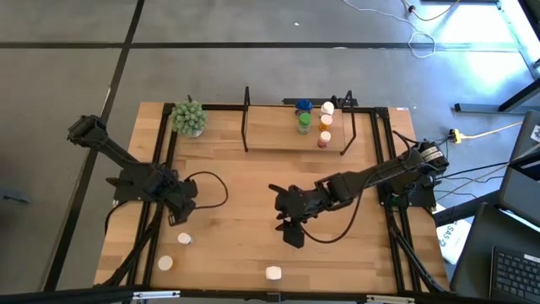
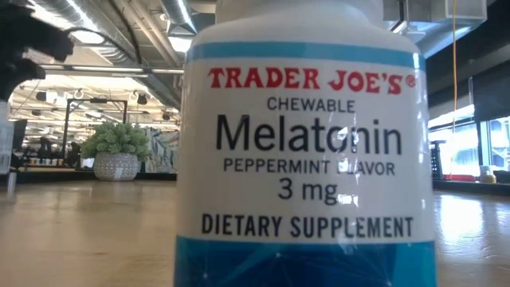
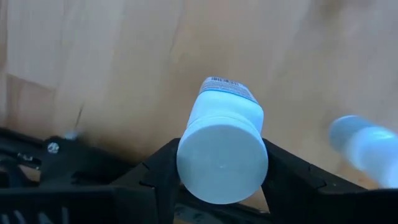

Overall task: Pick and place medicine bottles onto shelf by color
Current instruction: Put the top white blue medicine on the shelf

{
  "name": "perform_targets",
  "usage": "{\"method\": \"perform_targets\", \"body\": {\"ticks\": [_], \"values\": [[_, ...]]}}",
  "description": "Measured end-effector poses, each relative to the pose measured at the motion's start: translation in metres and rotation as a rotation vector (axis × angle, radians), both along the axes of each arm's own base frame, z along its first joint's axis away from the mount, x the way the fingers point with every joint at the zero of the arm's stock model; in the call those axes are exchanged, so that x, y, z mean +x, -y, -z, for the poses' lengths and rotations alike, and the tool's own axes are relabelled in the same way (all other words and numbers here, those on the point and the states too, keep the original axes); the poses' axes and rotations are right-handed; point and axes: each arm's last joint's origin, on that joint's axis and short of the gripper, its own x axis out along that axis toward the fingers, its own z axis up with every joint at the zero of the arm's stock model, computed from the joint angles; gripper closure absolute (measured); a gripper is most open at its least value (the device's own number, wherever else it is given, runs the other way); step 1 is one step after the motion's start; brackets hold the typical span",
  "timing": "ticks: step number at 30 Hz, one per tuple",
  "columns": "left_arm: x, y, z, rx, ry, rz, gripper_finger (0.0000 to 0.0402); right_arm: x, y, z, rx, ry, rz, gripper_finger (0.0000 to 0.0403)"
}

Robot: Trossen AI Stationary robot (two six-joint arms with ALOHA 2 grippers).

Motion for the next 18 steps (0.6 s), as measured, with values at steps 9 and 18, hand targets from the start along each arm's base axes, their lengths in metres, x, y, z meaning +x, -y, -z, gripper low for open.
{"method": "perform_targets", "body": {"ticks": [9,18], "values": [[0.015,-0.004,-0.038,-0.053,0.102,-0.047,0.0225,0.003,0.010,-0.001,-0.015,0.006,0.011,0.0230],[0.021,-0.024,-0.096,0.001,0.193,-0.029,0.0225,0.008,0.022,-0.046,-0.164,0.094,0.057,0.0230]]}}
